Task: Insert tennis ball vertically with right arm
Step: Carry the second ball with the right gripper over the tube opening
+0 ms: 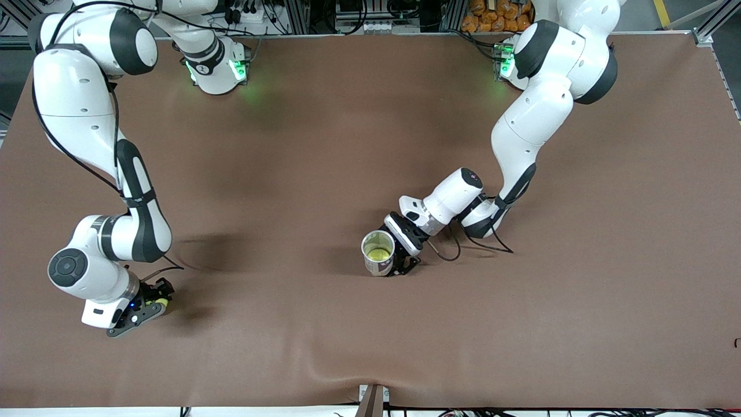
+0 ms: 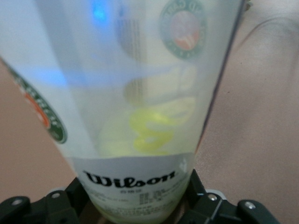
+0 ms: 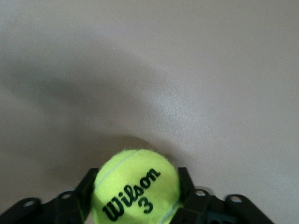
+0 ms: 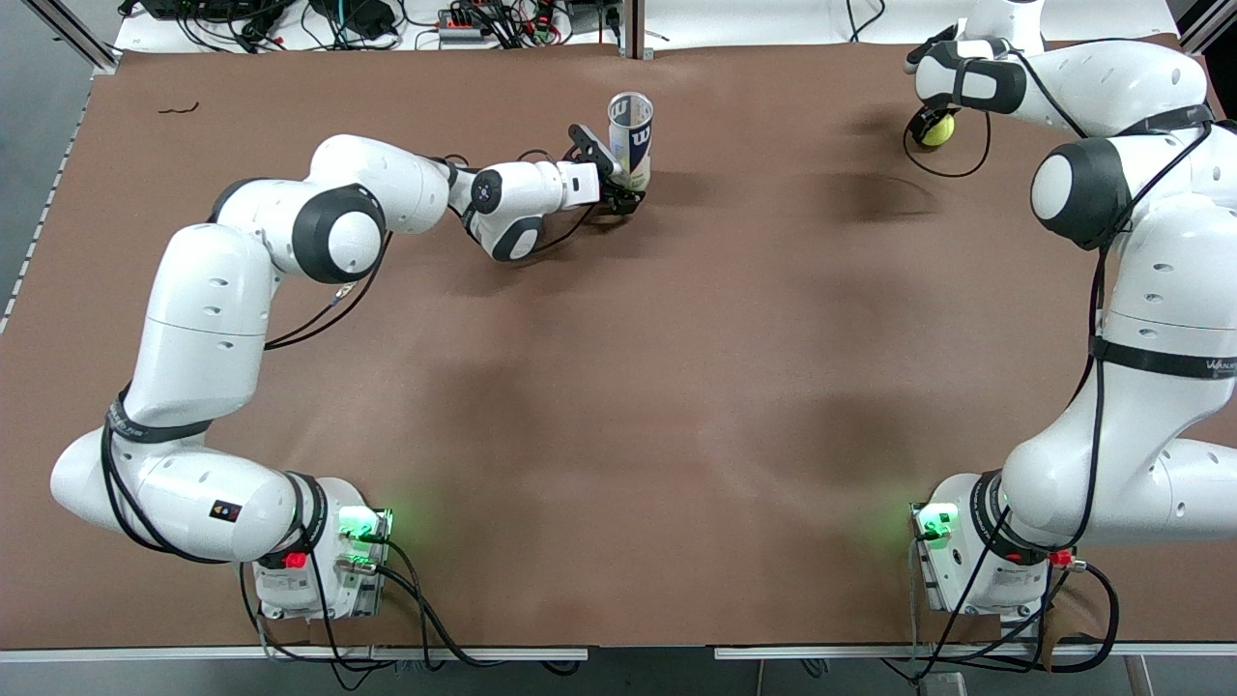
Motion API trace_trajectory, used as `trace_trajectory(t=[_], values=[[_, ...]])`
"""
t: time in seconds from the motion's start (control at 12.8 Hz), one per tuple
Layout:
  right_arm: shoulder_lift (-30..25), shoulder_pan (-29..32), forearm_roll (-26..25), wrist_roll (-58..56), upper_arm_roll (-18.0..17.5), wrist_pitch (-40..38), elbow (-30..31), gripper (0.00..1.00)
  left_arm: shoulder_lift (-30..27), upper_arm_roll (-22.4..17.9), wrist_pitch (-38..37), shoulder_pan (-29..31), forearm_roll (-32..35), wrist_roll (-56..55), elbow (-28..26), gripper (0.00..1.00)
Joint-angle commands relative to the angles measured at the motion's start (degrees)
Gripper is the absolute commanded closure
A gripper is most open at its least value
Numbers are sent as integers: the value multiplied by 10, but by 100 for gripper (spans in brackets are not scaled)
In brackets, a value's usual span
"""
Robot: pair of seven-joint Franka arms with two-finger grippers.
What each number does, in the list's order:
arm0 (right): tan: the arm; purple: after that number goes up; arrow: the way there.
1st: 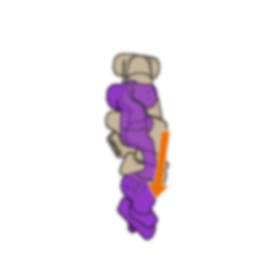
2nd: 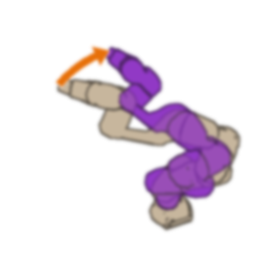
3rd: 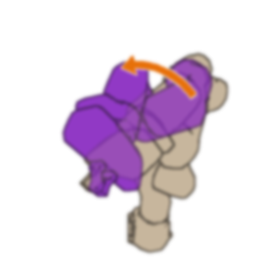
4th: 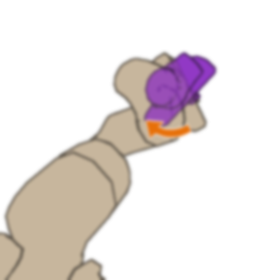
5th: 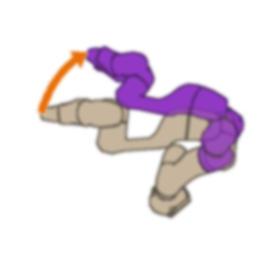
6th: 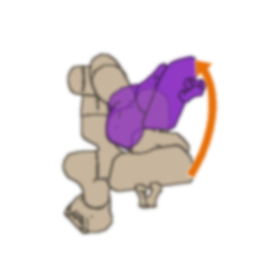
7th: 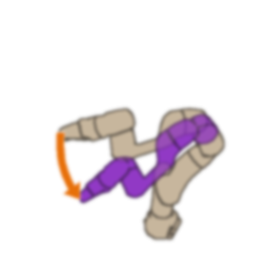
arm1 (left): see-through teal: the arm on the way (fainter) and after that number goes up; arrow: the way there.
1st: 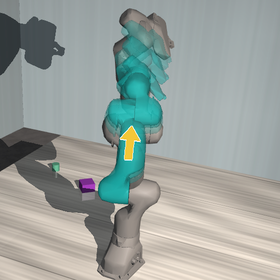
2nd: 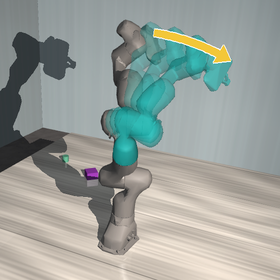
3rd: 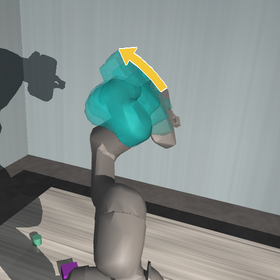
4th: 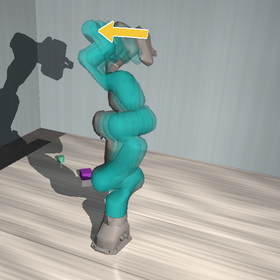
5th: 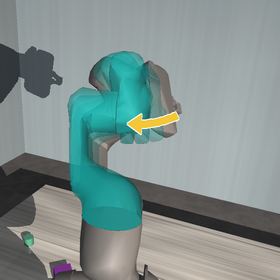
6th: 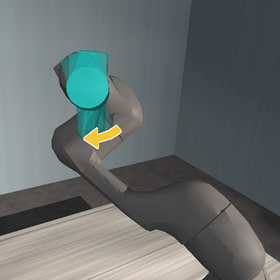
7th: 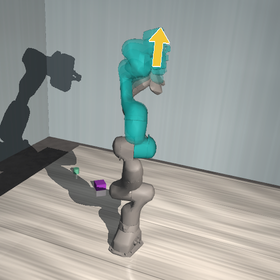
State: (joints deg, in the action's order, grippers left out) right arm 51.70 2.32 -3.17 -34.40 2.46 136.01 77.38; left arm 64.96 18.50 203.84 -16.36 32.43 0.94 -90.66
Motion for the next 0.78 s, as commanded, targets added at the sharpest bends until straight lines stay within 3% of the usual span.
trace_trajectory(t=[0.0, 0.31, 0.47, 0.7], values=[[-10, 3, 39, -12, -12, 6, -9, 77, 7, 0, -2, 4, 11, 0, 7, 14], [-88, -51, 47, 105, -19, -125, -11, 76, 6, 0, -2, 4, 11, 0, 7, 14], [-137, -104, 47, 227, -20, -179, -12, 76, 7, 1, -2, 4, 11, 0, 7, 14], [-168, -187, 53, 438, -21, -231, -11, 76, 7, 0, -2, 5, 11, 0, 7, 14]])
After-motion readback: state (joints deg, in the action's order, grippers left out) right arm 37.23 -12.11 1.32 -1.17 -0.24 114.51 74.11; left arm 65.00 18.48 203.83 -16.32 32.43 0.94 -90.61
